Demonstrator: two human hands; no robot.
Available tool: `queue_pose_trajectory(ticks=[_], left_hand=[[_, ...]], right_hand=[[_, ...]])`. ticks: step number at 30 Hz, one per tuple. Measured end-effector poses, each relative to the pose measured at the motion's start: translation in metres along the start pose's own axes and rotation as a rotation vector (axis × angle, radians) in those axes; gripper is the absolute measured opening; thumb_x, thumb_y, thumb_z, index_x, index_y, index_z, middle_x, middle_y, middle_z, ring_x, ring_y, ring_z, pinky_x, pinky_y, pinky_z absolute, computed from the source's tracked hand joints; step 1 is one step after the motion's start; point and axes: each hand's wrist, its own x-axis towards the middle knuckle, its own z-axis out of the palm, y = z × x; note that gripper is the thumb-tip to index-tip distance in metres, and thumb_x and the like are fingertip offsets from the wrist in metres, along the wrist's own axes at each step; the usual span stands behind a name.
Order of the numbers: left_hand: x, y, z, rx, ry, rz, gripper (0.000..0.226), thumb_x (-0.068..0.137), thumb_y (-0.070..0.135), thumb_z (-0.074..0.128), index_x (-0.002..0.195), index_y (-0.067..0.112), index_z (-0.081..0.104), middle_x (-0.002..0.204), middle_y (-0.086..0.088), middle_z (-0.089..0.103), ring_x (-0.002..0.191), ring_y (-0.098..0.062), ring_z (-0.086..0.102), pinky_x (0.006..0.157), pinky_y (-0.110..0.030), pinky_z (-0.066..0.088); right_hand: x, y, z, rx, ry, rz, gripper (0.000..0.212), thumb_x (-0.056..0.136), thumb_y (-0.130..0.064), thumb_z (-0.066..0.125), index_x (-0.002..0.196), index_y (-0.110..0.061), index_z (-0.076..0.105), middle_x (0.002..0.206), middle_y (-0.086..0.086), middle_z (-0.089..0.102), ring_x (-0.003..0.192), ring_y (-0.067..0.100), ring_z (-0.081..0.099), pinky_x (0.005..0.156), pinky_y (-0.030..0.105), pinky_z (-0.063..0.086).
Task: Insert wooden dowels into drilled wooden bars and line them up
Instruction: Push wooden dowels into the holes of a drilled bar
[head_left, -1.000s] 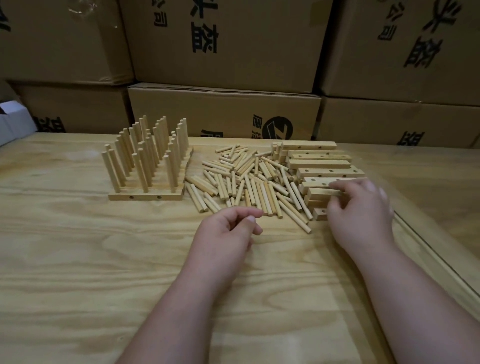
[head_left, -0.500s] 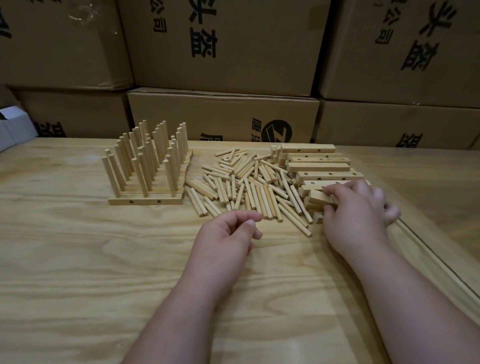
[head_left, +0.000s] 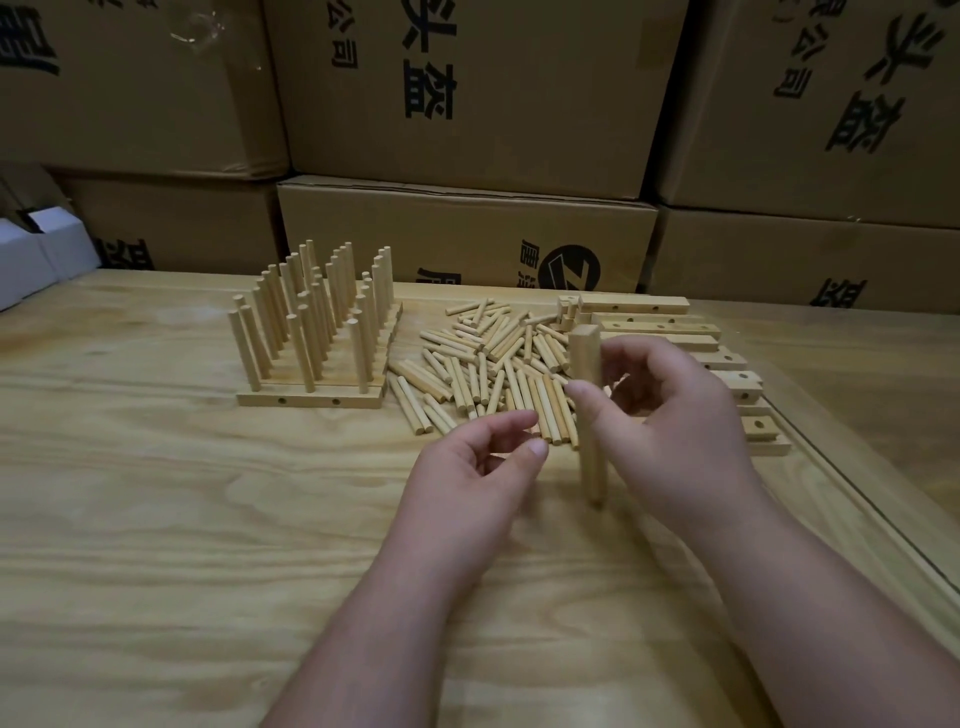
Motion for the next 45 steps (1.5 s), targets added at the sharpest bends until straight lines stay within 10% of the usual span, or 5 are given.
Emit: queue_pose_trajectory(ticks=[13,20,28,41,45], left_hand=[[0.004,-0.004,-0.002,-0.018,0.050,0.040,0.010,0.090,0.024,0.076,0.100,0.024,0.074,0.091,0.006,0.078,0.080,-0.010,0.074,0.069,-0.027,0.059],[0.009,-0.002,-0.006,-0.224,0.170,-0.108,0.019,0.100,0.021,0.061,0.092,0.021,0.079,0.089,-0.003,0.079,0.080,-0.020,0.075,0.069,-0.031,0.059],[0.015,0.001,-0.012,-0.564,0.264,-0.146,0.022,0.105,0.011,0.050,0.104,0.007,0.071,0.096,-0.011,0.079,0.077,-0.021,0.075,0.069,-0.035,0.064],[0.013,0.005,-0.012,-0.583,0.296,-0.164,0.025,0.105,0.025,0.052,0.106,0.008,0.071,0.098,-0.011,0.079,0.077,-0.018,0.076,0.060,-0.028,0.060],[0.013,0.007,-0.013,-0.589,0.287,-0.188,0.026,0.105,0.023,0.049,0.108,0.006,0.068,0.095,-0.010,0.079,0.074,-0.017,0.074,0.061,-0.029,0.060]], right_hand=[[-0.009,-0.007,0.016,0.483,-0.078,0.223,0.009,0.097,-0.017,0.064,0.099,-0.020,0.072,0.087,0.001,0.073,0.069,0.020,0.072,0.058,0.031,0.061],[-0.012,0.022,0.026,-0.003,-0.097,0.069,0.017,0.096,-0.022,0.062,0.106,-0.034,0.068,0.105,-0.020,0.061,0.098,0.001,0.061,0.086,0.032,0.056],[-0.014,0.035,0.035,-0.716,-0.453,0.066,0.062,0.087,-0.069,0.022,0.147,-0.055,0.019,0.159,-0.003,0.024,0.145,0.022,0.009,0.108,0.049,-0.004],[-0.013,0.029,0.038,-0.740,-0.220,0.038,0.023,0.091,-0.052,0.053,0.091,-0.038,0.072,0.101,-0.020,0.061,0.113,0.012,0.045,0.106,0.047,0.009],[-0.014,0.029,0.040,-0.683,-0.238,0.056,0.034,0.088,-0.061,0.051,0.111,-0.041,0.066,0.115,-0.020,0.053,0.121,0.012,0.039,0.108,0.047,0.009]])
